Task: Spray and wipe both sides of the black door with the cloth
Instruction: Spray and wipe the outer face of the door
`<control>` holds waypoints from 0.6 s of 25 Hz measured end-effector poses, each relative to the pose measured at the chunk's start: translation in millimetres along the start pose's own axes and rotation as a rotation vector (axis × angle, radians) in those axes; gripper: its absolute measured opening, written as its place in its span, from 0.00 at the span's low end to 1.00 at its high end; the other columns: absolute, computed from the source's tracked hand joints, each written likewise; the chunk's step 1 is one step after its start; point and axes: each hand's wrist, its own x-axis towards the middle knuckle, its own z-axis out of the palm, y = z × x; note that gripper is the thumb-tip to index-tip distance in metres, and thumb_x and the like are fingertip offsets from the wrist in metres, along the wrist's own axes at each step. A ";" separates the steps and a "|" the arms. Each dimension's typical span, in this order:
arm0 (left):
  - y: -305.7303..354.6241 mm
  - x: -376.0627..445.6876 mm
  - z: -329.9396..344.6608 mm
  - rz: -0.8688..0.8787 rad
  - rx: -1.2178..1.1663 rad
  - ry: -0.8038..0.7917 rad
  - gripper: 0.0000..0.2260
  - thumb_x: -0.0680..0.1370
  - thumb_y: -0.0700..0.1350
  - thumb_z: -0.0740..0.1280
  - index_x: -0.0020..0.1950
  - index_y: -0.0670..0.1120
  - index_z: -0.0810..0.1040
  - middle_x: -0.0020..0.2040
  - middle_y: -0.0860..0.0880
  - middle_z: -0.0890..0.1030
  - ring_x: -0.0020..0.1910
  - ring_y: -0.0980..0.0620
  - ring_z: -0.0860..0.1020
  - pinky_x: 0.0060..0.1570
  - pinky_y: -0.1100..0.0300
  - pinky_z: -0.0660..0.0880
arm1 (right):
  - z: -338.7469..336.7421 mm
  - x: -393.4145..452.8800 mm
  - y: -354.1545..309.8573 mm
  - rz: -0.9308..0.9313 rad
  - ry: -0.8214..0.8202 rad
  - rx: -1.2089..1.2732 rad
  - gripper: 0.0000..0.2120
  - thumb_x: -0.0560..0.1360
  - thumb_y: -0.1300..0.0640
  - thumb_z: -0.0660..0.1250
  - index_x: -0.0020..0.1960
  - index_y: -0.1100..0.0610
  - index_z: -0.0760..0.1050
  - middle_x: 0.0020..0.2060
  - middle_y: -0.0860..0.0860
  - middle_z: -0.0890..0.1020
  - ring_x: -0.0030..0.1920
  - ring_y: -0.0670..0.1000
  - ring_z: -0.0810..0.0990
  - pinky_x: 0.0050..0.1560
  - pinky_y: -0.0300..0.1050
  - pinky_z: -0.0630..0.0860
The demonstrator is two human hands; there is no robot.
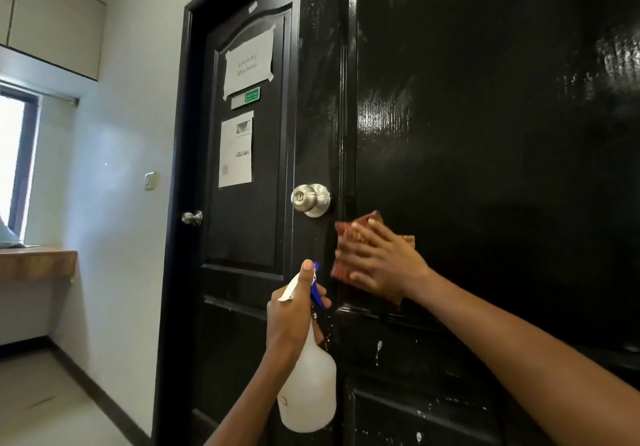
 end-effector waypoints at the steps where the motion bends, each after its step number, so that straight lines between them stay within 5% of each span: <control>1: -3.5 -0.2 -1.4 -0.006 0.000 0.008 0.26 0.78 0.62 0.58 0.44 0.39 0.82 0.36 0.45 0.84 0.36 0.53 0.83 0.39 0.68 0.73 | -7.0 10.3 14.9 0.127 0.051 -0.005 0.29 0.83 0.37 0.44 0.82 0.44 0.55 0.82 0.48 0.53 0.81 0.59 0.43 0.78 0.60 0.31; 4: -17.8 -0.6 -5.5 -0.027 0.032 0.014 0.26 0.77 0.62 0.59 0.44 0.41 0.82 0.36 0.46 0.84 0.36 0.53 0.84 0.41 0.61 0.75 | -21.0 38.3 21.3 0.400 0.075 0.044 0.29 0.83 0.39 0.46 0.81 0.47 0.60 0.82 0.49 0.58 0.82 0.62 0.49 0.79 0.65 0.40; 7: -32.4 -3.7 -12.0 -0.055 0.056 0.039 0.26 0.78 0.63 0.58 0.43 0.42 0.83 0.37 0.47 0.85 0.36 0.53 0.84 0.43 0.58 0.76 | -8.4 38.6 -18.4 0.447 0.131 0.072 0.30 0.83 0.41 0.53 0.81 0.52 0.60 0.81 0.53 0.59 0.82 0.64 0.49 0.79 0.67 0.43; 15: -30.2 -28.8 -10.3 -0.075 0.038 0.014 0.25 0.79 0.62 0.59 0.44 0.42 0.83 0.37 0.46 0.85 0.38 0.52 0.84 0.45 0.61 0.73 | 35.7 -60.4 -98.5 0.051 -0.016 0.146 0.27 0.83 0.41 0.58 0.78 0.53 0.67 0.77 0.54 0.69 0.80 0.61 0.58 0.80 0.63 0.45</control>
